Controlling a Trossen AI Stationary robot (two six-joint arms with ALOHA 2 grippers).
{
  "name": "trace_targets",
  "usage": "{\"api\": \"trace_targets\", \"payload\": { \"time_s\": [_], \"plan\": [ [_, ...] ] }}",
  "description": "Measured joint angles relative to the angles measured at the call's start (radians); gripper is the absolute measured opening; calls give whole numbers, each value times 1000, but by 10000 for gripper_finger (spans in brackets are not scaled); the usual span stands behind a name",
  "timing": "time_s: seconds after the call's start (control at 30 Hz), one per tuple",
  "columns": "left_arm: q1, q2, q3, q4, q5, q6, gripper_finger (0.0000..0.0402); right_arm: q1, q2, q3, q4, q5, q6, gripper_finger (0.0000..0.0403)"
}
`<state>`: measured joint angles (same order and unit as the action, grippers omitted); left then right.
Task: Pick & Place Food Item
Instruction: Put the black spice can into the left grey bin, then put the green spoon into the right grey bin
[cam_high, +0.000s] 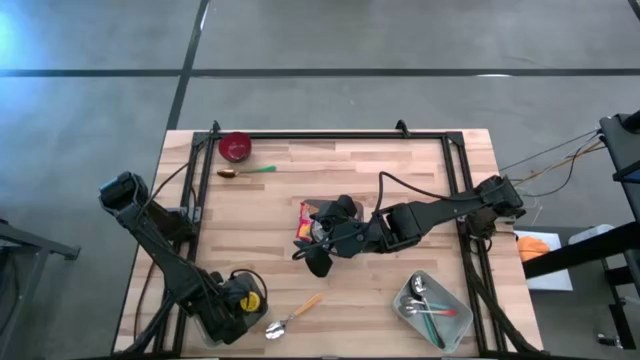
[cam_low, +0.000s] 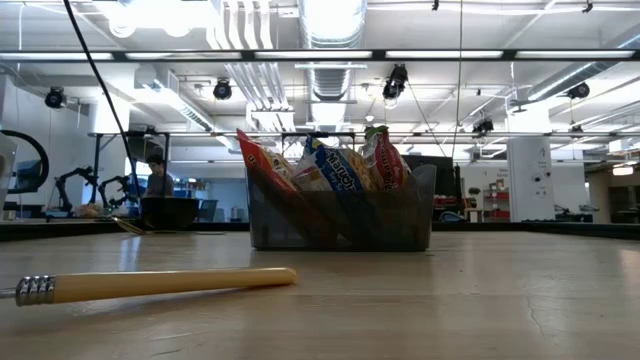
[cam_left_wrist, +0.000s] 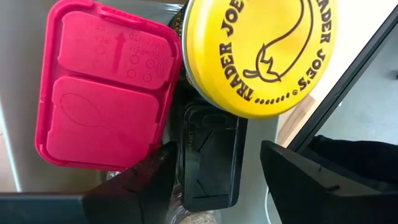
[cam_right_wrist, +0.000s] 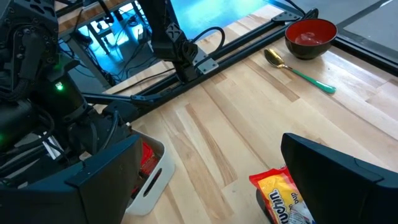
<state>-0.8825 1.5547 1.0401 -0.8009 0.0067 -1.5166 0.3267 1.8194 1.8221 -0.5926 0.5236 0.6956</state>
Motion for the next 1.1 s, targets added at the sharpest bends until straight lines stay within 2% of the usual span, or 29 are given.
{"api": "trace_targets", "payload": {
  "time_s": [0.47,0.93,1.1],
  "plan": [
    [0,-3,57,-42,18,-2,241,0,0,0,0,0,0,380],
    [1,-16,282,-328,19,0,241,0,0,0,0,0,0,380],
    [7,-68,336,-376,-33,-23,241,0,0,0,0,0,0,380]
  ]
}}
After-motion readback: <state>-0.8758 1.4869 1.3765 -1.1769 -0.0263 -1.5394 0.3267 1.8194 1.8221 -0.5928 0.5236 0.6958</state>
